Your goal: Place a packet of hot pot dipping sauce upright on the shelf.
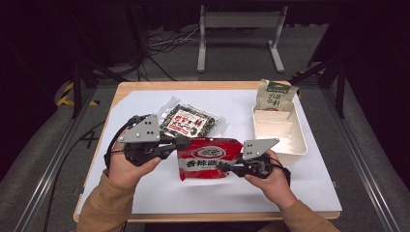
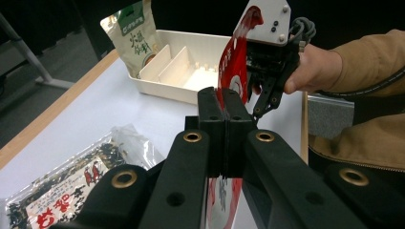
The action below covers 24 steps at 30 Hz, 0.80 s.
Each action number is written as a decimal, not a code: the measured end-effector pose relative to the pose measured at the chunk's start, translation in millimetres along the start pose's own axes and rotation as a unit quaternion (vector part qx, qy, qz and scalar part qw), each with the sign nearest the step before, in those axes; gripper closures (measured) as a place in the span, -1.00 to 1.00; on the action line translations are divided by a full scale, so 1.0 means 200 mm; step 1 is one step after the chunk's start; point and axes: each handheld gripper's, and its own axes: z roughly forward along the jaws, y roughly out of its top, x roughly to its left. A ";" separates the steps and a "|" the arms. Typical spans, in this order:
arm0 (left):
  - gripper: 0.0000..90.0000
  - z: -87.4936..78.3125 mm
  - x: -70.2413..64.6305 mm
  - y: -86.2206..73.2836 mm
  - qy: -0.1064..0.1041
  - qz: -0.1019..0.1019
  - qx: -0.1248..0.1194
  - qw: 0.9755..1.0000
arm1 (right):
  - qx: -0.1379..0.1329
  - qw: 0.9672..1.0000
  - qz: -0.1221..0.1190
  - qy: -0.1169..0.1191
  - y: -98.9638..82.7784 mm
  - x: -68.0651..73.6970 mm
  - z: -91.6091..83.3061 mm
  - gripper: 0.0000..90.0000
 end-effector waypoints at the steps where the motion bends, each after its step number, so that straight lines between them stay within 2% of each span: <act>1: 0.97 0.00 0.00 0.00 0.000 -0.001 0.000 1.000 | 0.002 1.000 0.001 0.000 0.00 0.00 -0.01 0.90; 5: 0.81 0.00 0.02 -0.01 0.001 -0.008 -0.004 1.000 | 0.008 1.000 0.009 -0.005 0.02 -0.01 -0.04 0.91; 8: 0.57 -0.01 0.03 -0.02 0.002 -0.013 -0.010 1.000 | 0.014 1.000 0.013 -0.013 0.03 -0.02 -0.08 0.91; 9: 0.57 -0.01 0.03 -0.02 0.007 -0.012 -0.013 1.000 | 0.014 1.000 0.013 -0.013 0.03 -0.02 -0.08 0.91; 10: 0.42 -0.02 0.03 -0.02 0.011 -0.015 -0.015 1.000 | 0.015 1.000 0.013 -0.015 0.03 -0.03 -0.10 0.91; 11: 0.38 -0.02 0.04 -0.03 0.010 -0.021 -0.018 1.000 | 0.017 1.000 0.012 -0.017 0.04 -0.03 -0.11 0.91; 15: 0.32 -0.03 0.05 -0.04 0.009 -0.029 -0.020 0.999 | 0.022 0.999 0.015 -0.027 0.06 -0.05 -0.17 0.92; 24: 0.16 -0.03 0.09 -0.09 0.026 -0.051 -0.009 0.998 | 0.031 0.998 0.016 -0.045 0.10 -0.11 -0.29 0.92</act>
